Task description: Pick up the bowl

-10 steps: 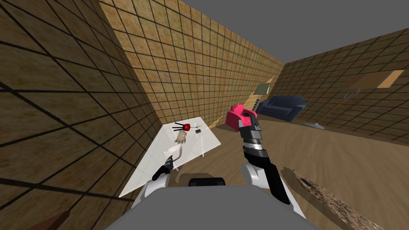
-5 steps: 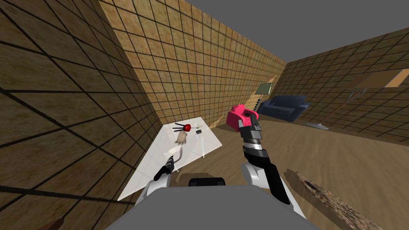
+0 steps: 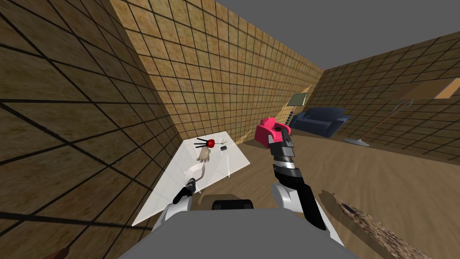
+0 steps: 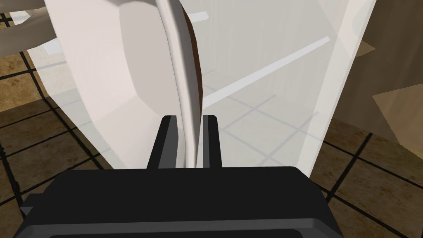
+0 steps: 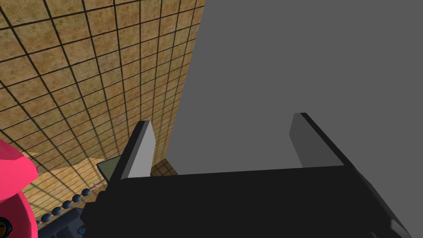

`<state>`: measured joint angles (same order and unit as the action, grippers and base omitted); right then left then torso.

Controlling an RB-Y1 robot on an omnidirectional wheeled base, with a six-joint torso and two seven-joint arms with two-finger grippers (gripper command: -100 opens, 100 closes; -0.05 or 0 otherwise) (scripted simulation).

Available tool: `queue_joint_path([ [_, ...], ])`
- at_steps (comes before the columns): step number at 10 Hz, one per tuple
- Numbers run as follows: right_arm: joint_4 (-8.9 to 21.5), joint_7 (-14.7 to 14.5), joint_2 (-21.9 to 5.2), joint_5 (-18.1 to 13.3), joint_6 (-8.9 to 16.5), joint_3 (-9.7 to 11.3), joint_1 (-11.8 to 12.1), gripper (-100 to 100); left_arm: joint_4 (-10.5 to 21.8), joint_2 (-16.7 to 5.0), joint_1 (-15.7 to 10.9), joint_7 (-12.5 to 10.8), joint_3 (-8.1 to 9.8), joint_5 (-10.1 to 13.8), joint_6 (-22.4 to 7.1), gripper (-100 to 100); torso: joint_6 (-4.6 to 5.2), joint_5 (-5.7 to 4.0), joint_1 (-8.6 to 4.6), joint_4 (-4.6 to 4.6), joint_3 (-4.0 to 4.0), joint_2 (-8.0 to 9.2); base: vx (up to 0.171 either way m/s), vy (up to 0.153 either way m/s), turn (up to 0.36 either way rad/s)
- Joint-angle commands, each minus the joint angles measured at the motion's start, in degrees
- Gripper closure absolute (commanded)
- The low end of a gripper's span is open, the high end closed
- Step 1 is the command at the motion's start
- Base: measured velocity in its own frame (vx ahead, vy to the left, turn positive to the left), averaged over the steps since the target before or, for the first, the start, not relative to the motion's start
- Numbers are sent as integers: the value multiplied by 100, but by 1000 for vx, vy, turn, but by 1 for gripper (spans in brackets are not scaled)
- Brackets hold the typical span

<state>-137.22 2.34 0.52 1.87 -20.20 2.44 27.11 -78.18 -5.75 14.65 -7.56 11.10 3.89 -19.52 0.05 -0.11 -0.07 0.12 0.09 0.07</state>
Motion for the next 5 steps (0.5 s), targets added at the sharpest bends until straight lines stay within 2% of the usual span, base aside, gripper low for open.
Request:
queue_joint_path([
  [1, 0, 0, 0, 0, 0, 0, 0, 0, 0, 0, 0, 0, 0, 0, 0, 0, 0, 0, 0, 0, 0, 0, 0, 0, 0],
  [2, 0, 0, 0, 0, 0, 0, 0, 0, -168, -6, 43, -7, 0, 6, -88, 100, 0, -1, -1, 1, 1, 1, -32, -17, -22],
  [5, 0, 0, 0, 0, 0, 0, 0, 0, -427, -18, 141, -19, -3, 24, -270, 100, -1, -6, -14, 8, 15, 23, -39, -22, -14],
])
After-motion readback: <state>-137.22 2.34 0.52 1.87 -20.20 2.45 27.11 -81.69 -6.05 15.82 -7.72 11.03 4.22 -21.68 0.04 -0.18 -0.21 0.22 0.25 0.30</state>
